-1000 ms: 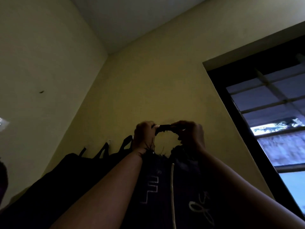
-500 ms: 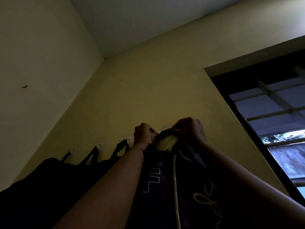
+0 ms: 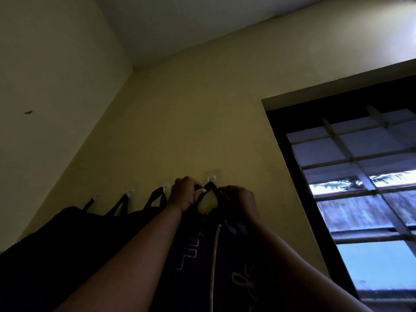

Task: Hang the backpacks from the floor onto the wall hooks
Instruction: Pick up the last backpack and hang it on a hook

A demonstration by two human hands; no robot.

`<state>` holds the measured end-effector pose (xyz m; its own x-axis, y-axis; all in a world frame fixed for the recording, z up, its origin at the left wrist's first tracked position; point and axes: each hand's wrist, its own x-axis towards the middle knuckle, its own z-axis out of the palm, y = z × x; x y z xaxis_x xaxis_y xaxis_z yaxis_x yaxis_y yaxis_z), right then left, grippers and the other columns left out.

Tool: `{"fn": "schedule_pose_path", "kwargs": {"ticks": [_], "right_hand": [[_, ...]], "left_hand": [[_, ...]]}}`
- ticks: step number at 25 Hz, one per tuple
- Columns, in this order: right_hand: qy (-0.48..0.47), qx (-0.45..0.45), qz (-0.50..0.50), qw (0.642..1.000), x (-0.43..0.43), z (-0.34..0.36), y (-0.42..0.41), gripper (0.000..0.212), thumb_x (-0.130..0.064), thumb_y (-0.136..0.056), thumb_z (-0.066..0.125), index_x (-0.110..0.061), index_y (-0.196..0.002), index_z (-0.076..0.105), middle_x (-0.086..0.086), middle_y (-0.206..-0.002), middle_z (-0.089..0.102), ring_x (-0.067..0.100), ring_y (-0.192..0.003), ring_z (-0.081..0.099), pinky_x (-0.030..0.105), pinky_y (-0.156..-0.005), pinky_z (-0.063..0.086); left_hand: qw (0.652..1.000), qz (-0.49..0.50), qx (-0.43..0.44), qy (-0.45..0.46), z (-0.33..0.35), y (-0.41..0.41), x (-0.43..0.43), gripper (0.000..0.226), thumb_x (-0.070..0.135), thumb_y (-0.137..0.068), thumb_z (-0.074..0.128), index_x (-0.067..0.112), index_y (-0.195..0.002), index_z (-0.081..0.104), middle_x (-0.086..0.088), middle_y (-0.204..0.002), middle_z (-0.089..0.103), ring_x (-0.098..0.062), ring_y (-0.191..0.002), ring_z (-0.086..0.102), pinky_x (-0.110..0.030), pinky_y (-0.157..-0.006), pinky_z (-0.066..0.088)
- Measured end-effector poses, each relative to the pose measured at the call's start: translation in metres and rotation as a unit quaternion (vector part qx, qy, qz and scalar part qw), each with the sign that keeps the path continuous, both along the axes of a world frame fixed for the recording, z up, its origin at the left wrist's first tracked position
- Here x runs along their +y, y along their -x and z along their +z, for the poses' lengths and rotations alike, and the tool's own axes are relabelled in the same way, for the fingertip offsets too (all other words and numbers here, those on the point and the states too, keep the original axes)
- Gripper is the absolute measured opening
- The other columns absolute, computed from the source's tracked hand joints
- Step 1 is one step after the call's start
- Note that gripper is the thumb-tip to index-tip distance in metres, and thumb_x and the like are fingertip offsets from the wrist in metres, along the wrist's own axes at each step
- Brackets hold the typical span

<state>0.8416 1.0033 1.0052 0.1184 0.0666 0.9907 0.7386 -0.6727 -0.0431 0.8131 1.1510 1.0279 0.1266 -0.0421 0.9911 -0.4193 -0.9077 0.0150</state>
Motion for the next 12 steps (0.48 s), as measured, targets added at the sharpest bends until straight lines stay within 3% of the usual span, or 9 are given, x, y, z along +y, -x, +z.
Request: {"fn": "schedule_pose_path", "kwargs": {"ticks": [3, 7, 10, 12], "right_hand": [[-0.049, 0.039, 0.059, 0.996, -0.011, -0.018, 0.023, 0.029, -0.022, -0.093, 0.05, -0.013, -0.114, 0.068, 0.009, -0.118, 0.07, 0.021, -0.108, 0.064, 0.026, -0.077, 0.042], [-0.109, 0.087, 0.162, 0.977, -0.011, -0.045, 0.06, 0.03, -0.026, -0.094, 0.049, -0.011, -0.109, 0.07, 0.01, -0.105, 0.074, 0.016, -0.083, 0.064, 0.022, -0.066, 0.04], [-0.127, 0.123, 0.204, 0.963, -0.005, -0.063, 0.107, 0.033, -0.029, -0.095, 0.047, -0.014, -0.118, 0.064, 0.007, -0.111, 0.071, 0.011, -0.086, 0.06, 0.019, -0.068, 0.038], [-0.147, 0.15, 0.245, 0.946, -0.003, -0.086, 0.141, 0.033, -0.03, -0.095, 0.046, -0.015, -0.12, 0.062, 0.004, -0.098, 0.071, 0.005, -0.074, 0.058, 0.018, -0.061, 0.041]], "left_hand": [[0.997, -0.021, 0.032, 0.071, -0.023, 0.034, -0.004, 0.033, 0.023, -0.092, 0.05, -0.002, -0.103, 0.07, -0.019, -0.098, 0.07, -0.02, -0.088, 0.061, -0.023, -0.073, 0.04], [0.984, -0.086, 0.023, 0.153, -0.065, 0.072, -0.023, 0.035, 0.023, -0.094, 0.047, 0.006, -0.122, 0.059, -0.013, -0.129, 0.061, -0.026, -0.119, 0.056, -0.023, -0.091, 0.041], [0.966, -0.138, 0.064, 0.21, -0.095, 0.097, -0.03, 0.041, 0.03, -0.093, 0.047, 0.011, -0.13, 0.053, -0.011, -0.136, 0.054, -0.026, -0.124, 0.051, -0.029, -0.094, 0.042], [0.949, -0.186, 0.085, 0.241, -0.121, 0.121, -0.031, 0.042, 0.032, -0.093, 0.047, 0.014, -0.131, 0.052, -0.011, -0.135, 0.054, -0.025, -0.122, 0.052, -0.029, -0.089, 0.043]]}}
